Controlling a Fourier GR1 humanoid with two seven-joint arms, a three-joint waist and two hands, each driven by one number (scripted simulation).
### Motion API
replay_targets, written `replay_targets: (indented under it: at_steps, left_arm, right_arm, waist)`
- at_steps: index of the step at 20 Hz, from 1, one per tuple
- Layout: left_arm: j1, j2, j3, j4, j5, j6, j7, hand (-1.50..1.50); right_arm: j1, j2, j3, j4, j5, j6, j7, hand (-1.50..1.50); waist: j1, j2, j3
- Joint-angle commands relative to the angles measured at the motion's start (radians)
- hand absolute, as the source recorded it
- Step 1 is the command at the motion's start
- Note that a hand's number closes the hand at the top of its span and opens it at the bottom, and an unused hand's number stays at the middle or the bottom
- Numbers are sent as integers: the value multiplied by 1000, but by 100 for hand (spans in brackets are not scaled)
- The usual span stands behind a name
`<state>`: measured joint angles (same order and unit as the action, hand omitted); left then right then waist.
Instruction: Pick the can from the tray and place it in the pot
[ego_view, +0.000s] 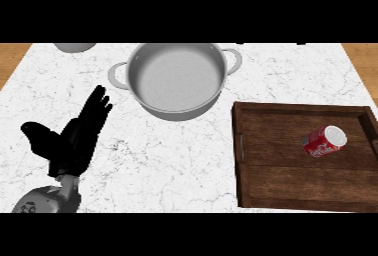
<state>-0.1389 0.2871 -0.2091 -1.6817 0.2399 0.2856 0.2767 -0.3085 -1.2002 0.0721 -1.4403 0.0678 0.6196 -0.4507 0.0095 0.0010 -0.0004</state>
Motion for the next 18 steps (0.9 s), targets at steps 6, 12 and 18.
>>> replay_targets:
  at_steps: [6,12,18]
  left_arm:
    - [-9,-39,24,59,-9,-55,-41,0]
    - [52,-54,41,-18,-45,-48,-13,0]
    - [-10,-64,73,6,-72,-73,27,0]
  right_arm:
    - [-63,114,100,4,224,27,75,-150]
    - [52,143,16,-59,290,39,71,-150]
    - [36,243,-40,3,344,52,17,-150]
  waist:
    - [-3,0,0]
    - [-12,-3,0]
    - [-8,-1,0]
